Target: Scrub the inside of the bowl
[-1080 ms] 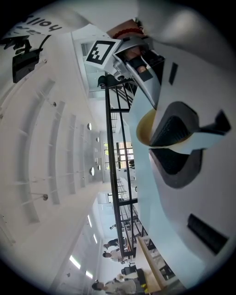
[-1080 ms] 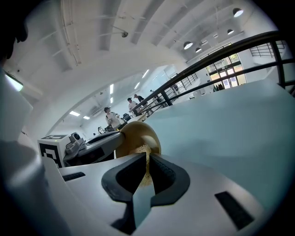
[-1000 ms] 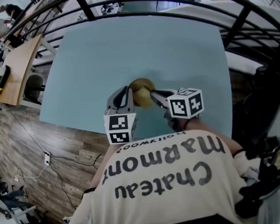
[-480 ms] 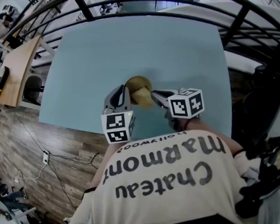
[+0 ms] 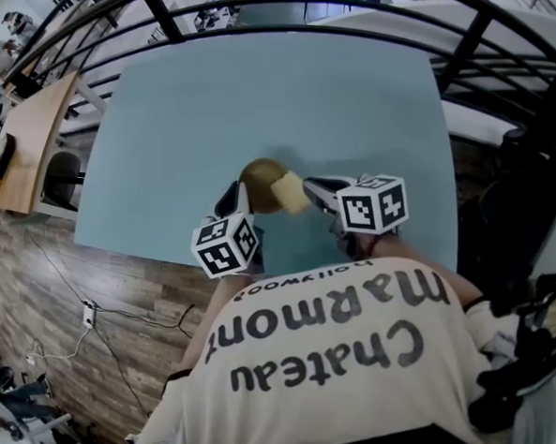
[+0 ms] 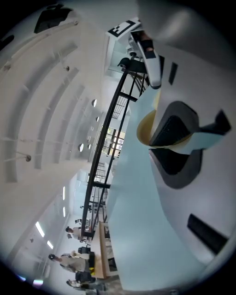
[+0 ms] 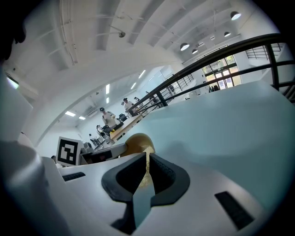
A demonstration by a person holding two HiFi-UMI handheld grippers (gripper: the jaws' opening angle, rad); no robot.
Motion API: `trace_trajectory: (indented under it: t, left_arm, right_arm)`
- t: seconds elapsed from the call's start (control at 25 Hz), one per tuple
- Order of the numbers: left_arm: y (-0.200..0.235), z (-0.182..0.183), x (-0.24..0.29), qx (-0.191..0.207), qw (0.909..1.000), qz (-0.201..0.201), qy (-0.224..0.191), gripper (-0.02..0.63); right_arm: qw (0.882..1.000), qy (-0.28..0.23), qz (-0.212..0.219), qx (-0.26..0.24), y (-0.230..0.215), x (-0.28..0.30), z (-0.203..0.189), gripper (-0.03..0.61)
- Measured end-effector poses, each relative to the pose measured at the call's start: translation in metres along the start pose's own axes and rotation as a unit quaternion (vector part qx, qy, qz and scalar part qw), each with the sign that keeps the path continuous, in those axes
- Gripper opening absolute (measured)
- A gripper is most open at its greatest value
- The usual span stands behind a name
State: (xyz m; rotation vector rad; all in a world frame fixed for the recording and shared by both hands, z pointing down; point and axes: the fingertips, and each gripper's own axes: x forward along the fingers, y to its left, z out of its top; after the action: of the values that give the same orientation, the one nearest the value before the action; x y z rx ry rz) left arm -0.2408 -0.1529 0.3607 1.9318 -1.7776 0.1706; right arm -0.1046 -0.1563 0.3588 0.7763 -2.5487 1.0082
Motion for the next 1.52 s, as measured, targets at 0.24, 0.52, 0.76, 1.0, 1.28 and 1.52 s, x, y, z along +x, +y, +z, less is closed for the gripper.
trace_trajectory:
  t: [0.24,0.52,0.76,1.0,1.28,1.52]
  left_arm:
    - [0.005,-0.038,0.013,-0.071,0.9961,-0.010,0.051,0.020]
    - [-0.002,-0.060,0.021,-0.104,0.9912,-0.022,0.078,0.021]
    - [-0.002,-0.061,0.025,-0.115,0.9900,-0.021,0.079,0.021]
    - [-0.001,-0.058,0.023,-0.113,0.9904,-0.021,0.076,0.021]
    - [0.006,-0.059,0.023,-0.120,0.9896,-0.011,0.078,0.021]
    - [0.013,-0.069,0.025,-0.138,0.9868,-0.003,0.084,0.021]
  right_arm:
    - [1.000,0.000,-0.010,-0.003,-0.007,-0.003,0.001,0.048]
    - [1.000,-0.005,-0.007,0.004,-0.009,-0.007,0.004,0.046]
    - [1.000,-0.007,-0.019,0.003,-0.018,-0.009,0.009,0.046]
    - [1.000,-0.009,-0.013,0.011,-0.018,-0.007,0.008,0.046]
    - [1.000,-0.014,-0.024,0.006,-0.021,-0.010,0.015,0.046]
    - [0.999,-0.019,-0.024,0.010,-0.024,-0.014,0.015,0.046]
